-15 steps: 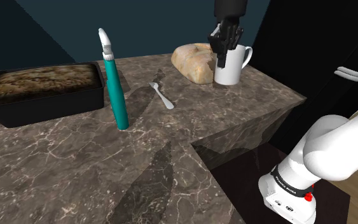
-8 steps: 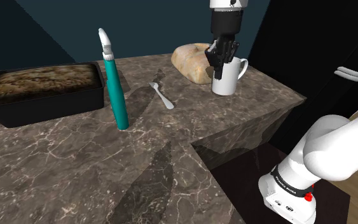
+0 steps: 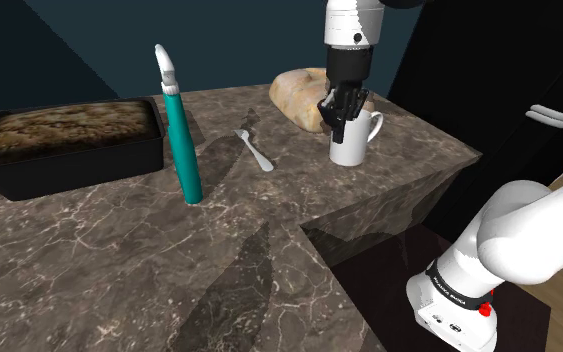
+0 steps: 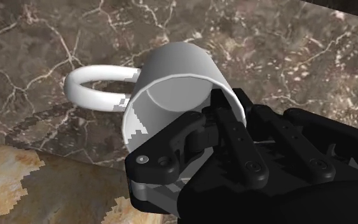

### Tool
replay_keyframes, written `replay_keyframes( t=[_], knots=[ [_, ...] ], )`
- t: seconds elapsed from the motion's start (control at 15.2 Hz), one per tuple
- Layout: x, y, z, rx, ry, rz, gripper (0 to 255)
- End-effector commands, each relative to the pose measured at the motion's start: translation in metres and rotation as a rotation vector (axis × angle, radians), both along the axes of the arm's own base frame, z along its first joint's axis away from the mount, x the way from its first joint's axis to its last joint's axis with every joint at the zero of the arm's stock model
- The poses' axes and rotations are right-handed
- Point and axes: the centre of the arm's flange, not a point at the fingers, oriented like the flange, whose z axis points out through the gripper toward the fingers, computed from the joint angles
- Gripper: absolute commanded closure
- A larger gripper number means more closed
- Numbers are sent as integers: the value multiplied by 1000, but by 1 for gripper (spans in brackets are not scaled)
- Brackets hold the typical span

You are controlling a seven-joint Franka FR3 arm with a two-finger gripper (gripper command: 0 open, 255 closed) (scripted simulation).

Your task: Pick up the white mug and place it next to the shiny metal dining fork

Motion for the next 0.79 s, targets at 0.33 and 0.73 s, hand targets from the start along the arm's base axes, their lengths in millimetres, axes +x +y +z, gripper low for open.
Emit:
replay_keyframes(
  t=[0.33, 0.73],
  knots=[
    [0, 1, -6, 0, 0, 0, 255],
    [0, 1, -6, 0, 0, 0, 0]
  ],
)
